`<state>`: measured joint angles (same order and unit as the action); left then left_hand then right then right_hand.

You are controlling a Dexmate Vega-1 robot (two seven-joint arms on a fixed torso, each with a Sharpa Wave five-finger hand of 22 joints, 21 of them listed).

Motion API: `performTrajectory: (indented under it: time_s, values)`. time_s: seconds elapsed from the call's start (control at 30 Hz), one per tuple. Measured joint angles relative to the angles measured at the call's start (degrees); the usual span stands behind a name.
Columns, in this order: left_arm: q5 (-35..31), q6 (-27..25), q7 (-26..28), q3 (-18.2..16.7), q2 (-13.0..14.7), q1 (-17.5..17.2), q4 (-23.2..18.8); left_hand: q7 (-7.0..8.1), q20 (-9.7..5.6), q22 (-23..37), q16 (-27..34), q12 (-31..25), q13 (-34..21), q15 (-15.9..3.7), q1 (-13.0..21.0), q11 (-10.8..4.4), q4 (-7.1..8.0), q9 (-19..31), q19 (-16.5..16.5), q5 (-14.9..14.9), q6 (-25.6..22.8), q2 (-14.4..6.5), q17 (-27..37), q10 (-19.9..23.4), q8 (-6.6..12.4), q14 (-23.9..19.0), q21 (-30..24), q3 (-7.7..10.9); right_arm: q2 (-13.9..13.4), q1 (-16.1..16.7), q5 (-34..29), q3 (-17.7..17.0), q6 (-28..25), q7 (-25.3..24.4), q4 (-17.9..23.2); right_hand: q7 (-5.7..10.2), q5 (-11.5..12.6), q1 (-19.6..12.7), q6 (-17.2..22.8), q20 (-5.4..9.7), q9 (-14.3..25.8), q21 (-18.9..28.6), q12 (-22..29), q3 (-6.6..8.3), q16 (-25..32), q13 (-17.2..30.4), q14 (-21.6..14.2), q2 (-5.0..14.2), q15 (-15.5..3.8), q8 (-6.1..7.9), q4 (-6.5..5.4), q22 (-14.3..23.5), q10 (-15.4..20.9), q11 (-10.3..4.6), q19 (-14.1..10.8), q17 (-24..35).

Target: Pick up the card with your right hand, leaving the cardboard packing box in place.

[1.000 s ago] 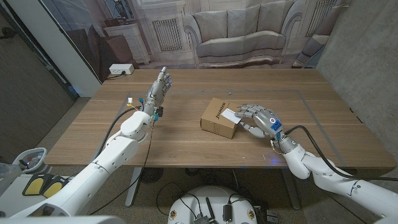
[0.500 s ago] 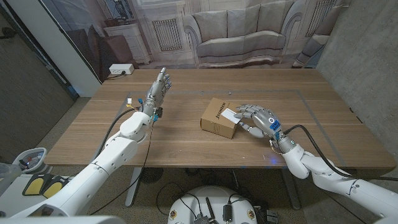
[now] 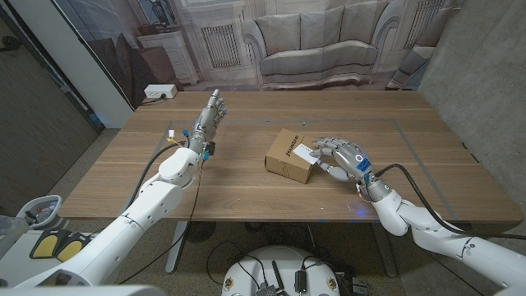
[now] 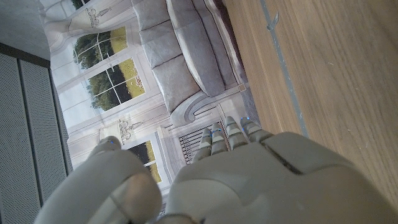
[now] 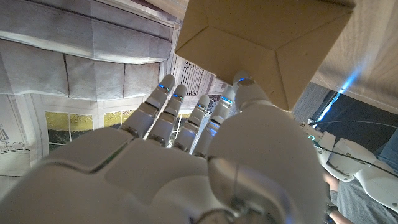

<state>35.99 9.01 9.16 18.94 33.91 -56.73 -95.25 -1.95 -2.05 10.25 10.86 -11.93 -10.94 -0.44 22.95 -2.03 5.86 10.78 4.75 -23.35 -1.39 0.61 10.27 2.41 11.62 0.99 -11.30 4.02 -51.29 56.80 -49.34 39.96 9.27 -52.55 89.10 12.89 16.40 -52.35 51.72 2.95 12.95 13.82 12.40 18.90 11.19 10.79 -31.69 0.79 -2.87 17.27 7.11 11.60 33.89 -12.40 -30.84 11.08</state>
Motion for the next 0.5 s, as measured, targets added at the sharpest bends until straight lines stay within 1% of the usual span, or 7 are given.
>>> performTrajectory:
  time_s: [0.1,0.3,0.43,0.5]
  values:
    - [0.0,0.0,0.0,0.0,0.0,0.0,0.0,0.00,0.00,0.0,0.0,0.0,0.0,0.00,0.0,0.00,0.00,0.0,0.0,0.0,0.0,0.0,0.0,0.0,0.00,0.0,0.0,0.00,-0.1,0.1,0.0,-0.1,0.0,0.0,0.1,0.00,0.0,0.0,0.0,0.00,0.1,0.0,0.0,0.00,0.0,0.0,0.0,0.00,0.00,0.37,0.00,0.0,0.1,-0.09,0.0,0.0]
    - [-0.1,0.1,0.2,0.1,-0.1,-0.1,-0.1,0.00,0.00,0.0,0.0,0.0,0.0,0.00,0.0,0.00,0.00,0.0,0.0,0.0,0.0,0.0,0.0,0.0,0.00,0.0,0.0,0.00,-0.5,0.3,0.0,-0.5,0.3,-0.5,0.5,0.01,0.0,0.2,0.2,-0.22,0.1,0.0,0.0,-0.10,0.0,0.0,-0.2,0.23,-0.22,0.56,-0.10,0.0,0.1,-0.09,-0.2,0.0]
    - [-0.2,0.1,0.4,0.1,-0.1,-0.4,-0.4,0.00,0.00,0.0,0.0,0.0,0.0,0.00,0.0,0.00,0.24,0.0,0.0,0.0,0.0,0.0,0.0,0.0,0.00,0.0,0.0,-0.23,-0.7,0.5,0.0,-0.7,0.6,-1.0,0.7,-0.08,-0.4,0.2,1.4,0.00,0.1,0.0,0.2,-0.24,0.0,0.0,-0.2,0.23,-0.21,0.56,-0.24,0.0,0.6,0.02,-0.6,0.0]
    - [-0.3,0.1,0.5,0.1,-0.1,-0.4,-0.4,0.00,0.00,0.0,0.0,0.0,0.0,0.00,0.1,0.00,0.24,0.0,0.0,0.0,0.0,-0.1,0.0,0.0,0.00,0.0,0.0,-0.23,-0.8,0.6,0.0,-0.8,0.6,-1.0,0.8,0.01,-0.4,0.2,1.6,0.00,0.0,0.0,0.5,-0.40,0.0,0.0,-0.2,0.22,-0.21,0.67,-0.40,0.0,0.8,-0.19,-0.6,0.0]
